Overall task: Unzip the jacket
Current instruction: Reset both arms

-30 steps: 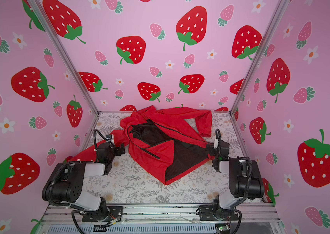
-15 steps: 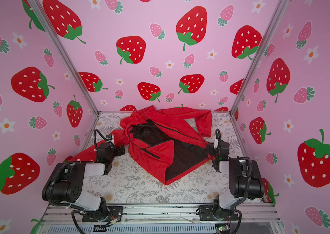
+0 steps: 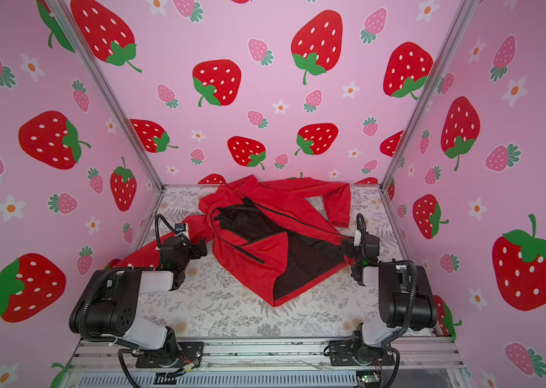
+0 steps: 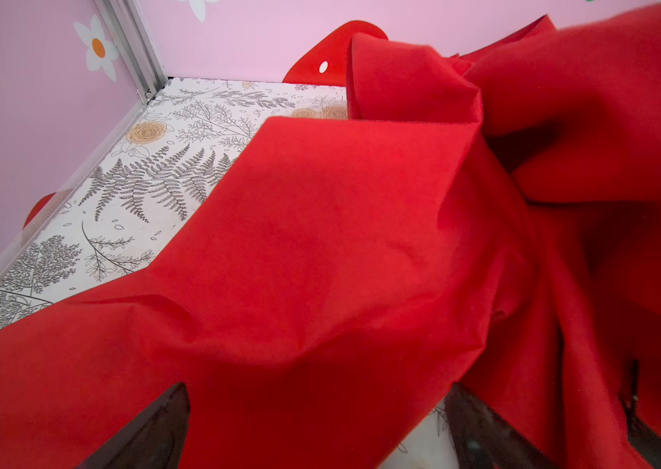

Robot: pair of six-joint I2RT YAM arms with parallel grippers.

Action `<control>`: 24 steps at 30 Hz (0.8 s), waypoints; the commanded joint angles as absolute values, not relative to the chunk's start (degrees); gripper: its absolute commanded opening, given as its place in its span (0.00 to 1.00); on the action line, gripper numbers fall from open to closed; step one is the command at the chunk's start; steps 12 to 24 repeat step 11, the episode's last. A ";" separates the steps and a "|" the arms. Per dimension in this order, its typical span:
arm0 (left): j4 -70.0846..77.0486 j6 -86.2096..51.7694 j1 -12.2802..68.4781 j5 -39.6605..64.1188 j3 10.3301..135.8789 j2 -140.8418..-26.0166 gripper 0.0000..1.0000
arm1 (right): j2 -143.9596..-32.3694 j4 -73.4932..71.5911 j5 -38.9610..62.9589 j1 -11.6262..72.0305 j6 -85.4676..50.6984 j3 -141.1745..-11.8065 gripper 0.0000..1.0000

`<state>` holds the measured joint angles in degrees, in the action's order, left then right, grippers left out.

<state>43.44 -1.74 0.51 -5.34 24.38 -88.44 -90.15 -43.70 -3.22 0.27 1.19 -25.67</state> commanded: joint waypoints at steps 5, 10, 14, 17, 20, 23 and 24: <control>43.89 -1.96 0.26 -4.83 26.10 -88.69 0.99 | -90.21 -45.37 -3.87 0.54 1.45 -25.98 0.99; 43.59 -2.18 -0.14 -3.78 26.28 -88.77 0.99 | -90.18 -45.44 -3.85 0.57 1.41 -26.00 0.99; 43.68 -2.12 -0.09 -3.79 26.19 -88.68 0.99 | -90.18 -45.40 -3.81 0.58 1.47 -25.97 0.99; 43.68 -2.12 -0.09 -3.79 26.19 -88.68 0.99 | -90.18 -45.40 -3.81 0.58 1.47 -25.97 0.99; 43.68 -2.12 -0.09 -3.79 26.19 -88.68 0.99 | -90.18 -45.40 -3.81 0.58 1.47 -25.97 0.99; 43.68 -2.12 -0.09 -3.79 26.19 -88.68 0.99 | -90.18 -45.40 -3.81 0.58 1.47 -25.97 0.99; 43.68 -2.12 -0.09 -3.79 26.19 -88.68 0.99 | -90.18 -45.40 -3.81 0.58 1.47 -25.97 0.99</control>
